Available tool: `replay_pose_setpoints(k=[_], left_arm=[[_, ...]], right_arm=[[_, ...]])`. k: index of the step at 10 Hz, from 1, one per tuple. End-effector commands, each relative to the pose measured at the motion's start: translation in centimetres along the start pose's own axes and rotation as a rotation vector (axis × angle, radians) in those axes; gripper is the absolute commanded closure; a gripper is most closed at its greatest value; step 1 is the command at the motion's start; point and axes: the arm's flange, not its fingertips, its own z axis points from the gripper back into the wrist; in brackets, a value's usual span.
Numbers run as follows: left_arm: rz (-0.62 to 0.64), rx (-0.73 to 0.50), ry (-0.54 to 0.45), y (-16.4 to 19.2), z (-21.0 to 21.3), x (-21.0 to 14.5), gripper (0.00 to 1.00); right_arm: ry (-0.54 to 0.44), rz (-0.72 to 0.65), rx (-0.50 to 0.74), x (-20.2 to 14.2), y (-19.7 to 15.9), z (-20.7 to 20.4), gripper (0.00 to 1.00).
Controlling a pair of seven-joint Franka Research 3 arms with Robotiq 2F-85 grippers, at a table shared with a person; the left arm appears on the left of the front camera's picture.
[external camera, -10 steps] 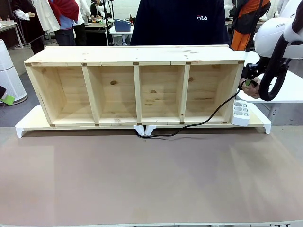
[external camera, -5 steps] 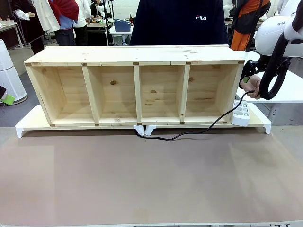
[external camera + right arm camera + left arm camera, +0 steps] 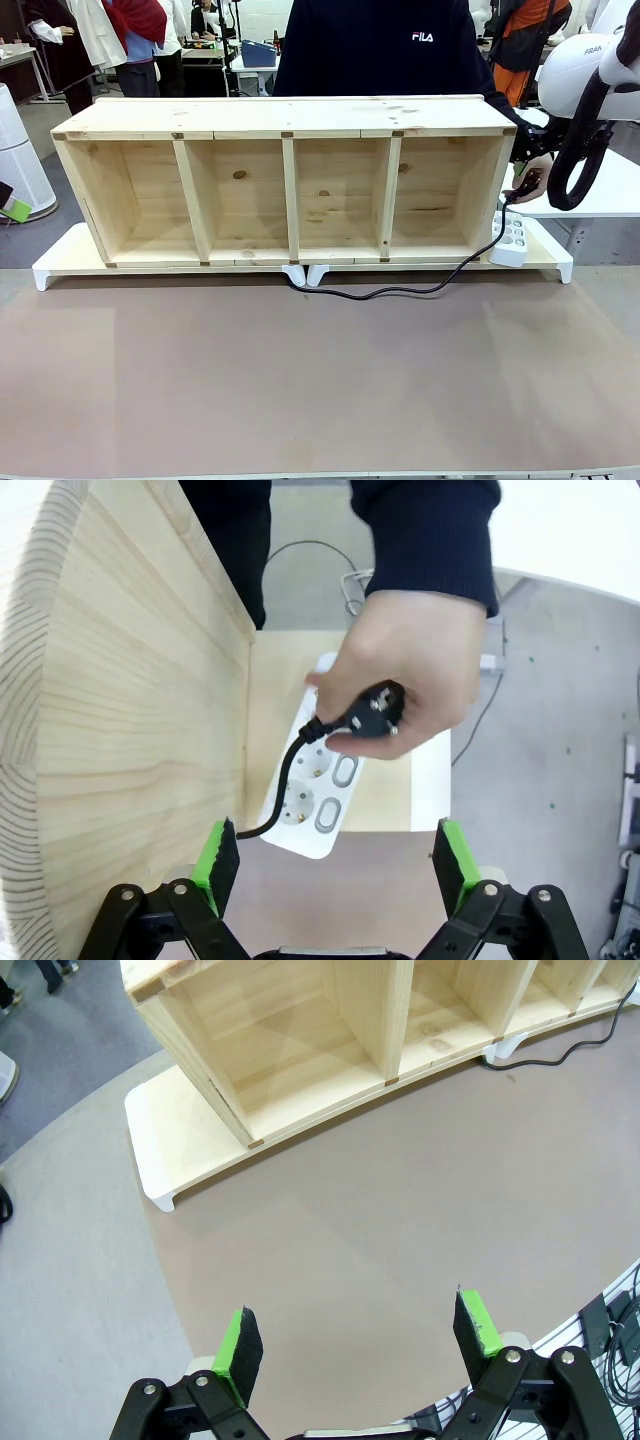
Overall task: Perform cable management.
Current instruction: Release the Power Cable when the human grasps it.
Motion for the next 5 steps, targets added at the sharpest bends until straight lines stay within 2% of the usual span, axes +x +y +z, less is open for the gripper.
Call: replay_pose_setpoints(k=[1, 5], left_arm=[[0.01, -0.005, 0.006, -0.03, 0.06, -0.18, 0.0], [0.01, -0.005, 0.006, -0.03, 0.06, -0.18, 0.0]], right_arm=[[0.005, -0.002, 0.0, -0.08, -0.07, -0.03, 0.0], [0.005, -0.002, 0.0, -0.08, -0.07, -0.03, 0.0]])
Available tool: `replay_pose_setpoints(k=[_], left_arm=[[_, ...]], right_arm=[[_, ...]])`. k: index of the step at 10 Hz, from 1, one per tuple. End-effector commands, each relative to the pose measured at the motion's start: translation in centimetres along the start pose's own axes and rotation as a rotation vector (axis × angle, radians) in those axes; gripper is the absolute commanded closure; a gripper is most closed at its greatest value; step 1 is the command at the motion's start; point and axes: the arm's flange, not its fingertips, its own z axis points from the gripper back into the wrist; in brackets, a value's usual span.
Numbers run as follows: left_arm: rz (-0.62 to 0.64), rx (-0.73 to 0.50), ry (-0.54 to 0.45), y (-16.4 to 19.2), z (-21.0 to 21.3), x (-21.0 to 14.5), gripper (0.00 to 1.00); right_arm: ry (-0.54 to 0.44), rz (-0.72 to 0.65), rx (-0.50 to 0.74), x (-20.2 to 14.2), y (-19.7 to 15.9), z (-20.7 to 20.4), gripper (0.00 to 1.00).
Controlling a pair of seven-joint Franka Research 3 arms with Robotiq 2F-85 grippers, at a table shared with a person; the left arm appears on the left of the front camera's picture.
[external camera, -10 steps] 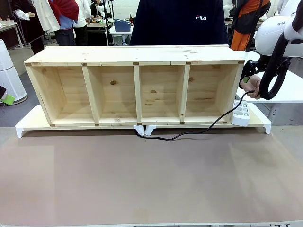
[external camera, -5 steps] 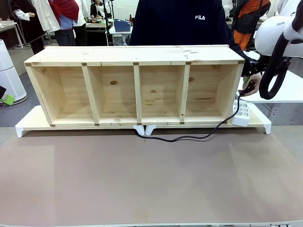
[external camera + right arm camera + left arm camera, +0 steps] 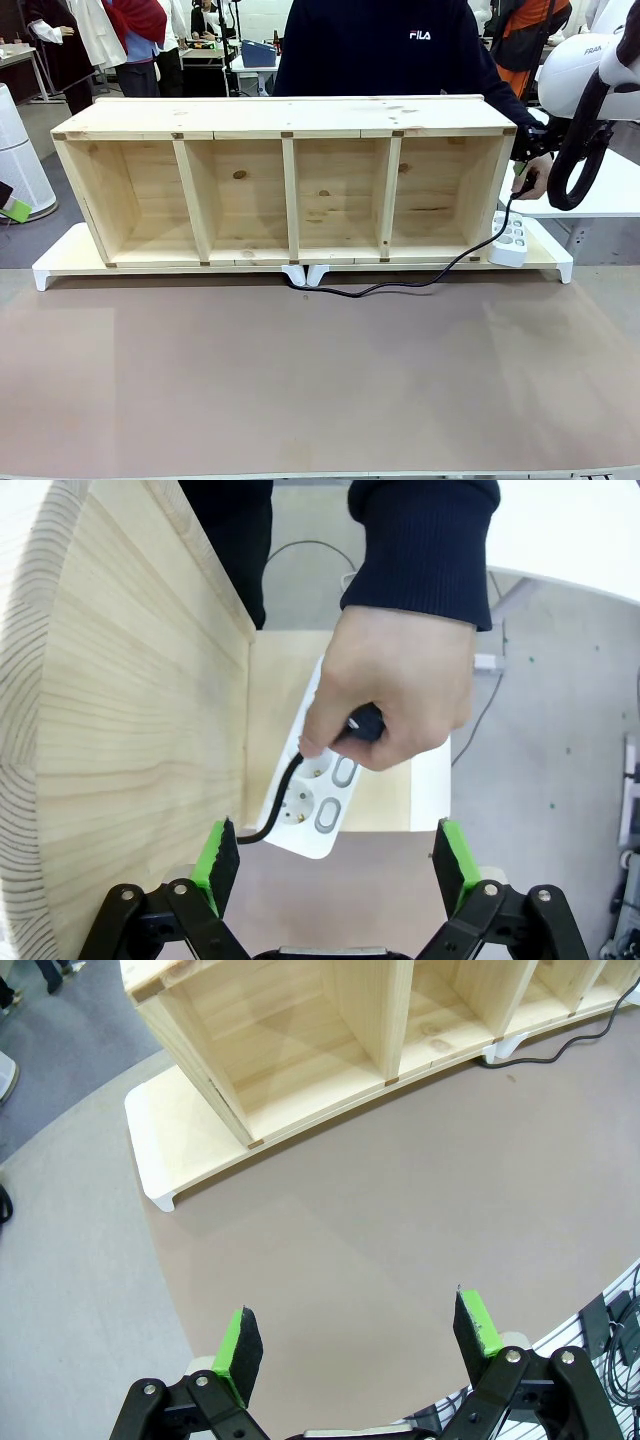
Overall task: Perform cable management.
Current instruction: Release the Power Cable when the human grasps it.
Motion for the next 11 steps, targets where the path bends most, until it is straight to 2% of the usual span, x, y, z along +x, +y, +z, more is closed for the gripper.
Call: replay_pose_setpoints(k=[1, 11], left_arm=[[0.01, -0.005, 0.006, -0.03, 0.06, -0.18, 0.0], [0.01, -0.005, 0.006, -0.03, 0.06, -0.18, 0.0]], right_arm=[[0.005, -0.002, 0.0, -0.08, -0.07, -0.03, 0.0], [0.005, -0.002, 0.0, -0.08, -0.07, -0.03, 0.0]])
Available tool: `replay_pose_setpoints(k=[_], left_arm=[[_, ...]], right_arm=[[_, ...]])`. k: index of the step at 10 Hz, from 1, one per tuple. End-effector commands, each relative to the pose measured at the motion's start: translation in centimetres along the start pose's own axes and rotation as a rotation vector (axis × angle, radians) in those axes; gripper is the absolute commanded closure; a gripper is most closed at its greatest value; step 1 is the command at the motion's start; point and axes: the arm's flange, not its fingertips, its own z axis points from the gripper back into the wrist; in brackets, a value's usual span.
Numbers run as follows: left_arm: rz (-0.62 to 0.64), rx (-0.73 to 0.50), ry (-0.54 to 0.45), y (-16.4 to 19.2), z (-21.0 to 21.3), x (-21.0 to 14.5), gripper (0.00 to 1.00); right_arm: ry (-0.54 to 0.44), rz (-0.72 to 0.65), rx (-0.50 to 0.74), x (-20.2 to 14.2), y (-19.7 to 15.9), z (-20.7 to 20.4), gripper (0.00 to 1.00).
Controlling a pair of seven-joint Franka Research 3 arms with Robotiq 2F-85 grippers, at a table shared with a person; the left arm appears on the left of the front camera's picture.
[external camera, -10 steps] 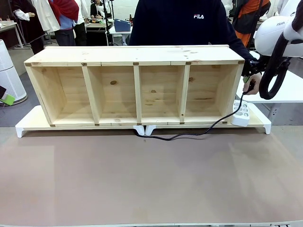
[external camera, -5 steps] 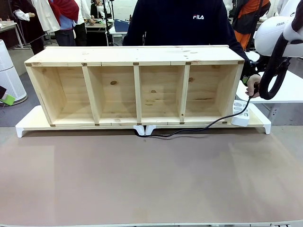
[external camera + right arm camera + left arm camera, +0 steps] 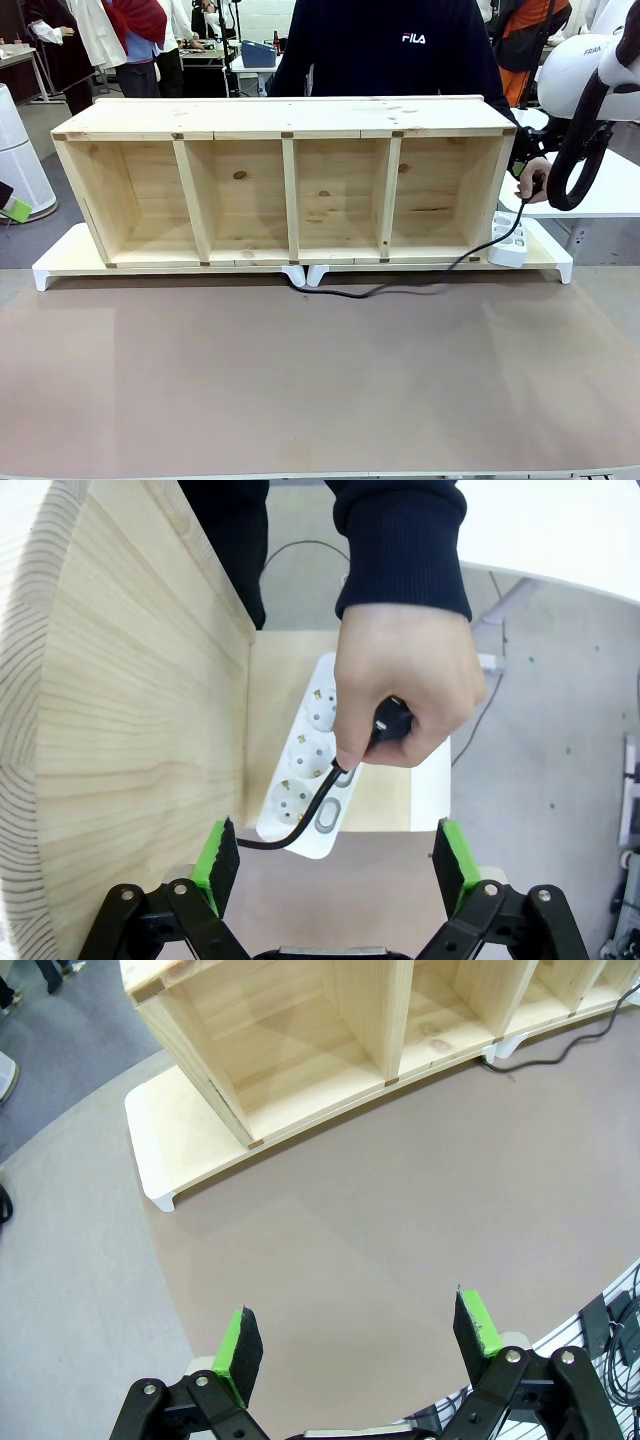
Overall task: Perform cable management.
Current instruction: Release the Power Cable when the human grasps it.
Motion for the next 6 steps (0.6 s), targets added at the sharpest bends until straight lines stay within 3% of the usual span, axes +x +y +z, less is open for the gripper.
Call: replay_pose_setpoints(k=[1, 6], left_arm=[[0.01, -0.005, 0.006, -0.03, 0.06, -0.18, 0.0], [0.01, -0.005, 0.006, -0.03, 0.06, -0.18, 0.0]], right_arm=[[0.005, -0.002, 0.0, -0.08, -0.07, -0.03, 0.0], [0.005, -0.002, 0.0, -0.08, -0.07, -0.03, 0.0]])
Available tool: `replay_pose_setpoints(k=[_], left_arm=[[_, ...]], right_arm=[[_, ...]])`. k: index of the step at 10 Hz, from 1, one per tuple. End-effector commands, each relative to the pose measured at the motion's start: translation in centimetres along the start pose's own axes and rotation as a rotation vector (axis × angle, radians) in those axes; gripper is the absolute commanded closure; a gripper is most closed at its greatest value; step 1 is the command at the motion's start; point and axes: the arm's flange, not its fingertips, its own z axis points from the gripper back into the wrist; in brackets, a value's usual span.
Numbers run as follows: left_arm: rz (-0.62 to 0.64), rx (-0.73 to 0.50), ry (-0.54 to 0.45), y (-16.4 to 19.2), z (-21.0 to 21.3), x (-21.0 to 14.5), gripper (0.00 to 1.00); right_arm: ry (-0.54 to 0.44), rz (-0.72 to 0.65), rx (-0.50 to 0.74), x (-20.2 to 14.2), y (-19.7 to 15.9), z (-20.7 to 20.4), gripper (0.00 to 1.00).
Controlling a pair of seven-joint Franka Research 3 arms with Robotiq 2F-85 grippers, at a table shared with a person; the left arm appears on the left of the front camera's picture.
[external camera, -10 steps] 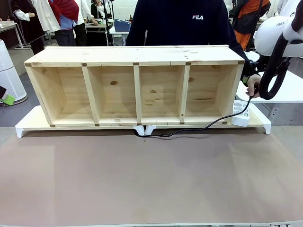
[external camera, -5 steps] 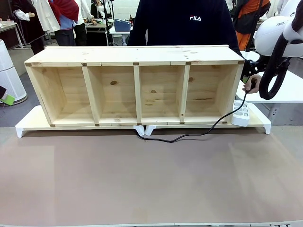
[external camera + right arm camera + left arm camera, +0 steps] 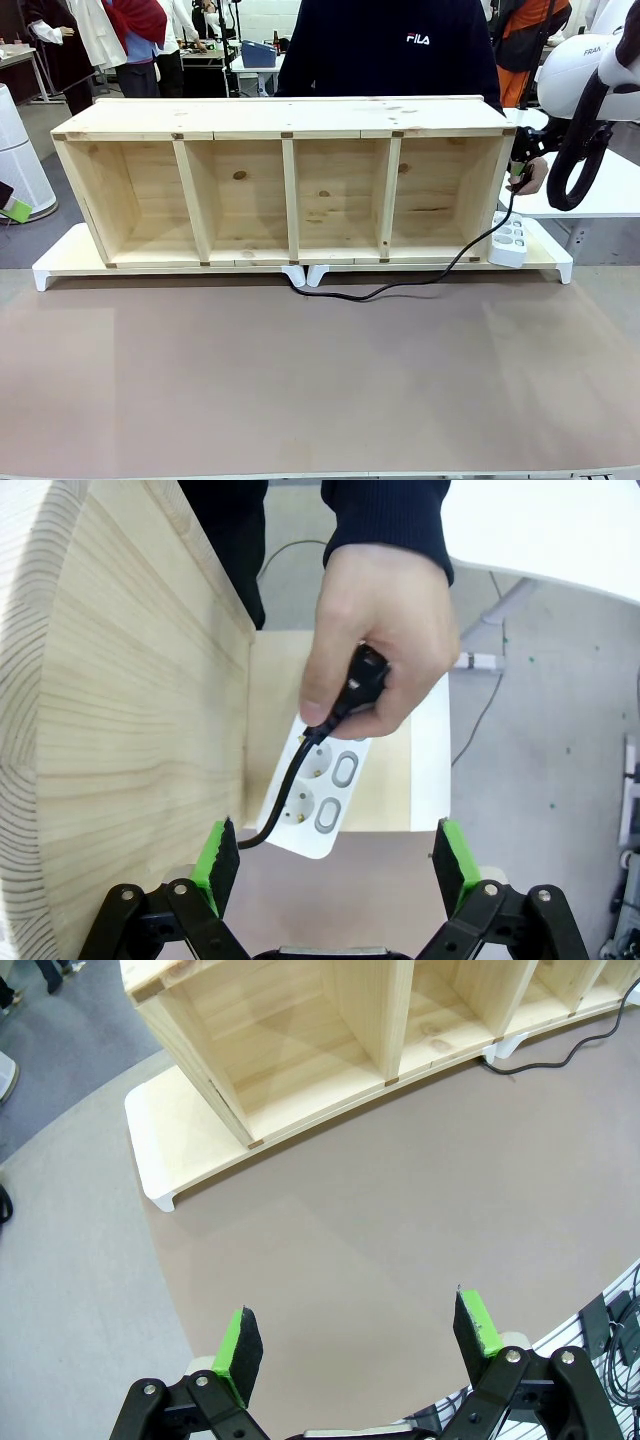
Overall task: Perform cable management.
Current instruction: Release the Power Cable when the human grasps it.
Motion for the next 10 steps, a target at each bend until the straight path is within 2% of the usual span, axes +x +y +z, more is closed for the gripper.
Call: replay_pose_setpoints(k=[1, 10], left_arm=[[0.01, -0.005, 0.006, -0.03, 0.06, -0.18, 0.0], [0.01, -0.005, 0.006, -0.03, 0.06, -0.18, 0.0]], right_arm=[[0.005, -0.002, 0.0, -0.08, -0.07, -0.03, 0.0], [0.005, -0.002, 0.0, -0.08, -0.07, -0.03, 0.0]])
